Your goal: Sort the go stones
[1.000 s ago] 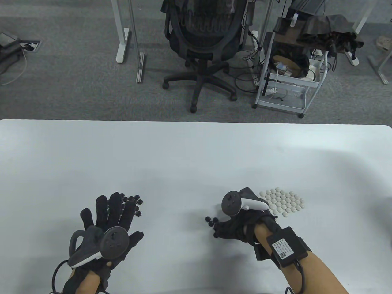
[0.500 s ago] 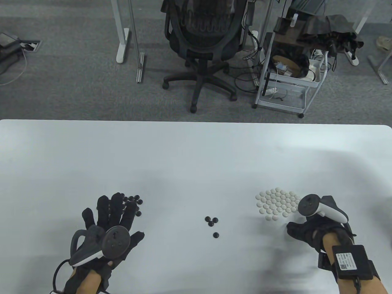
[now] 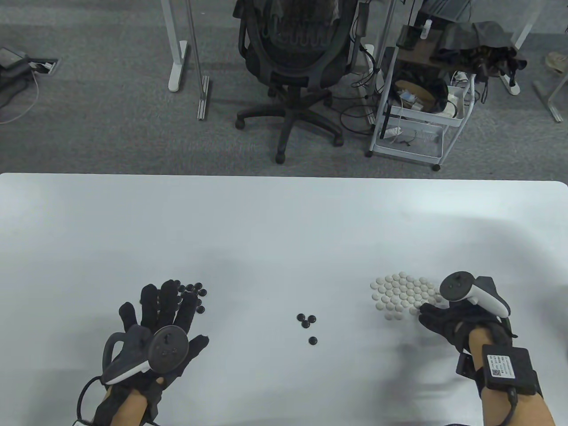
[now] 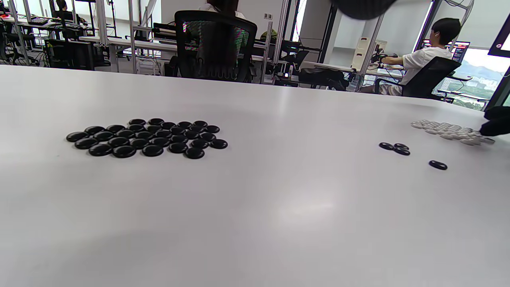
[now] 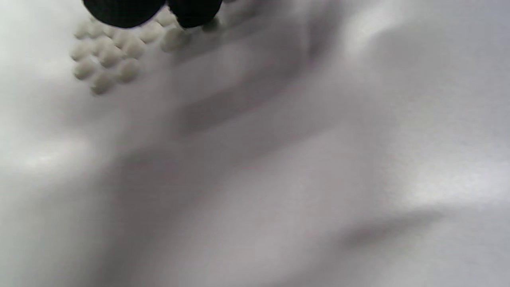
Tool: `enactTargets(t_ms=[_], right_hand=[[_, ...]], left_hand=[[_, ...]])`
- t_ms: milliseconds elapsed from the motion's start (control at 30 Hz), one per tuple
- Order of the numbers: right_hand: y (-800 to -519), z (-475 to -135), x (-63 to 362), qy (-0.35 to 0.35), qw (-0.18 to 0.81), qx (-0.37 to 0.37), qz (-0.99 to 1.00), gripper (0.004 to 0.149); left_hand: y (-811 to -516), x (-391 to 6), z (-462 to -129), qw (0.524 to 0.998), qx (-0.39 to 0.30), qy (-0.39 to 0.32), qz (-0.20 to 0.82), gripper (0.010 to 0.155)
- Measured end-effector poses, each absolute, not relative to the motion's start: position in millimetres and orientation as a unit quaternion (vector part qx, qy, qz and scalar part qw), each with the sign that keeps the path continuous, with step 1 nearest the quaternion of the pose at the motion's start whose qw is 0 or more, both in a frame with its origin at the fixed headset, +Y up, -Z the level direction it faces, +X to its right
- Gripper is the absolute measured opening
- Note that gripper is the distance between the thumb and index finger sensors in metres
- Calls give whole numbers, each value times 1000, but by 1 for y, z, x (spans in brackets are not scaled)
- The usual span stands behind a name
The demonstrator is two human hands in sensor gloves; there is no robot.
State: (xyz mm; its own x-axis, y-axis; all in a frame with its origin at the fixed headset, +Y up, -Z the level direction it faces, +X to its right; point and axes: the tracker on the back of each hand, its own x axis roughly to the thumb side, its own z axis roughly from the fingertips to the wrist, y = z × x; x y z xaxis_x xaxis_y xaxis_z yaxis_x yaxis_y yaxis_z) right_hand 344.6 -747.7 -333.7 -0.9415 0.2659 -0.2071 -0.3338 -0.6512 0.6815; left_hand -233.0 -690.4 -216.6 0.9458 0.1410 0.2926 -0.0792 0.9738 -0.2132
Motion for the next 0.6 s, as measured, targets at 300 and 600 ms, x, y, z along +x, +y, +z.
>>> enactTargets(t_ms=[300, 600], right_hand=[[-674, -305, 303, 230, 186, 90, 951, 77], [-675, -271, 261, 92, 162, 204, 961, 79]], left_hand=[[-692, -226, -217, 982, -91, -162, 45, 77], [-693, -218, -215, 981, -79, -171, 36, 77]])
